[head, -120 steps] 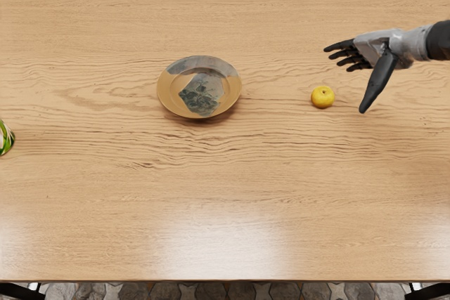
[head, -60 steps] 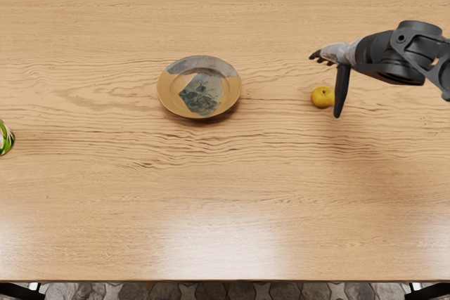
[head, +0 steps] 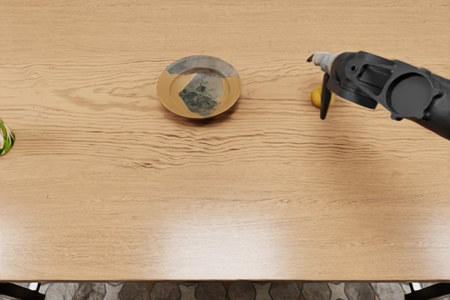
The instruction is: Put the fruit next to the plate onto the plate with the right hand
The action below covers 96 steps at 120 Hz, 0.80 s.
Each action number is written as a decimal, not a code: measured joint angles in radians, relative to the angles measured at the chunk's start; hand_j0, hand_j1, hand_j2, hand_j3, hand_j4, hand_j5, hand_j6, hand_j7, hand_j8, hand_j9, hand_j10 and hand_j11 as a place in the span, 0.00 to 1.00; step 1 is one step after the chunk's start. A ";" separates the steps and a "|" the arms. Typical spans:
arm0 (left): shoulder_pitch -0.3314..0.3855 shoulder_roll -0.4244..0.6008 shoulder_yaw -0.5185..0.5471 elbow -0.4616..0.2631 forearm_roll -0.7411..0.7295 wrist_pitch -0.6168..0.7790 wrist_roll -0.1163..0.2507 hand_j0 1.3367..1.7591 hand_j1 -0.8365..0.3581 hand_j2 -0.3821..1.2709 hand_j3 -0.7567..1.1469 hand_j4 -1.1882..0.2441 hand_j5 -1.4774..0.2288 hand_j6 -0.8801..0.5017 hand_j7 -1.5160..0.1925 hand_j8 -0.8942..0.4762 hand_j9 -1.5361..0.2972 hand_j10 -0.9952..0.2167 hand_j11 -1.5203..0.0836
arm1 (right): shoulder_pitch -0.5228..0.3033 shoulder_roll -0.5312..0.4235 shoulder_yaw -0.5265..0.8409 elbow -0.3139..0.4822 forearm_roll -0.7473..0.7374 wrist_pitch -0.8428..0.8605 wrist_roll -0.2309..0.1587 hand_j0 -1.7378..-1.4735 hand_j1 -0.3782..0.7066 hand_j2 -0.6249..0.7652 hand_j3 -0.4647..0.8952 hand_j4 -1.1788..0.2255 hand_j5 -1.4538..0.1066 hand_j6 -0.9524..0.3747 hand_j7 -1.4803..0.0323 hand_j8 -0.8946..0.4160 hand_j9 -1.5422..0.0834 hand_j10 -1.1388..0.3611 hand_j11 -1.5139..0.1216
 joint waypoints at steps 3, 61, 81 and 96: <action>0.000 0.000 0.000 0.000 0.000 0.000 0.000 0.76 0.99 0.23 0.40 0.83 0.87 0.64 0.89 0.65 0.84 0.82 0.95 | -0.002 0.003 -0.006 0.000 0.001 -0.008 0.000 0.30 0.12 0.44 0.34 0.78 0.86 0.65 0.90 0.61 0.88 0.70 0.86; 0.000 0.000 0.000 0.000 0.000 0.000 0.000 0.76 0.99 0.23 0.40 0.83 0.87 0.64 0.89 0.65 0.84 0.82 0.95 | -0.031 0.004 -0.048 0.026 0.003 -0.097 0.000 0.30 0.23 0.42 0.34 0.70 0.78 0.57 0.82 0.54 0.80 0.63 0.78; 0.000 0.000 0.000 0.000 0.000 0.000 0.000 0.76 0.99 0.23 0.40 0.83 0.87 0.64 0.89 0.65 0.84 0.82 0.95 | -0.033 0.005 -0.050 0.008 0.001 -0.102 0.000 0.30 0.25 0.42 0.34 0.69 0.76 0.56 0.81 0.53 0.79 0.62 0.76; 0.000 0.000 0.000 0.000 0.000 0.000 0.000 0.76 0.99 0.23 0.40 0.83 0.87 0.64 0.89 0.65 0.84 0.82 0.95 | -0.031 0.010 -0.080 -0.001 0.000 -0.142 0.000 0.30 0.26 0.42 0.34 0.69 0.76 0.56 0.80 0.52 0.78 0.62 0.76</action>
